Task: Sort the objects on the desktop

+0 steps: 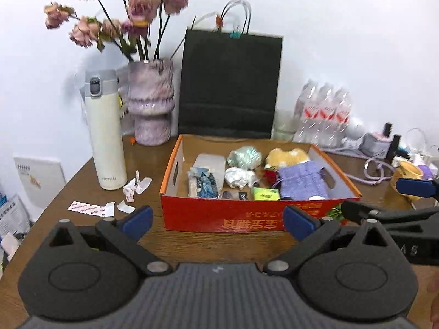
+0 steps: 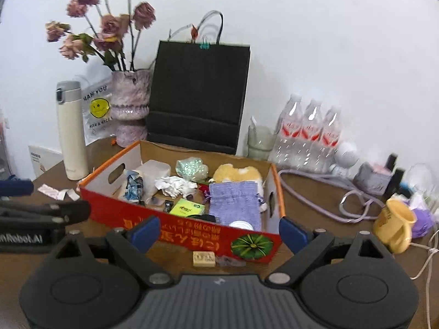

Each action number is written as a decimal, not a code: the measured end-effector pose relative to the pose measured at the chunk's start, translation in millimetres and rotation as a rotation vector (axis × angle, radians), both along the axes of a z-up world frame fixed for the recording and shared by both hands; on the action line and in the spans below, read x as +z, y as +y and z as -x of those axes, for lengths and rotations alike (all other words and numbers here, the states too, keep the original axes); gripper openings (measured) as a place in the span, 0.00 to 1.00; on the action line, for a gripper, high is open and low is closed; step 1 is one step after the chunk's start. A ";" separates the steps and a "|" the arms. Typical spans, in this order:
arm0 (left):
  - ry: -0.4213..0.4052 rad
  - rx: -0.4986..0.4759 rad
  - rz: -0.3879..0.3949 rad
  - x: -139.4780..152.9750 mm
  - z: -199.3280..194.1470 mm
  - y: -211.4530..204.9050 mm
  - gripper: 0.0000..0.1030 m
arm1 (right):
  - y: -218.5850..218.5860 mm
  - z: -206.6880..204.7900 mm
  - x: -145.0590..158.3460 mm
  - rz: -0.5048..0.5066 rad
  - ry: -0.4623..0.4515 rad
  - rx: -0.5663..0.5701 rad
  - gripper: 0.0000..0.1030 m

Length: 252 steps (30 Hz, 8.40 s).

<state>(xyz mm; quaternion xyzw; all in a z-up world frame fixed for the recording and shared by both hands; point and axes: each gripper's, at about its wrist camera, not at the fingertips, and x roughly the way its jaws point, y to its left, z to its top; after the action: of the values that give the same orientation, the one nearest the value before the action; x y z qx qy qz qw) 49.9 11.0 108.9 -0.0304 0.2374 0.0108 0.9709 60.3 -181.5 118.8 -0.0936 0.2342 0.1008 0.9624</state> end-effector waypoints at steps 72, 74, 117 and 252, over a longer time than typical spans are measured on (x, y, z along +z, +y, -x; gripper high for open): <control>0.180 -0.155 0.073 -102.1 -88.7 -85.6 0.30 | -86.1 -63.9 -97.8 -0.212 0.126 0.169 0.62; 0.175 -0.139 0.090 -99.5 -79.5 -78.1 0.30 | -76.7 -68.8 -102.8 -0.175 0.154 0.163 0.57; -0.137 0.027 -0.094 -58.3 158.3 -38.0 0.30 | -55.7 171.4 -46.8 -0.217 -0.159 0.216 0.12; 0.113 -0.021 -0.094 -76.7 163.4 -21.9 1.00 | -46.2 139.7 -91.6 -0.121 0.296 0.022 1.00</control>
<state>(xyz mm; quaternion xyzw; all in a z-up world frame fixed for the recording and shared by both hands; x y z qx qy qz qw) -113.4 -10.9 32.2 0.0186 0.2914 0.0136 0.9563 -79.4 -227.8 27.2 -0.0222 0.3660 0.1378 0.9201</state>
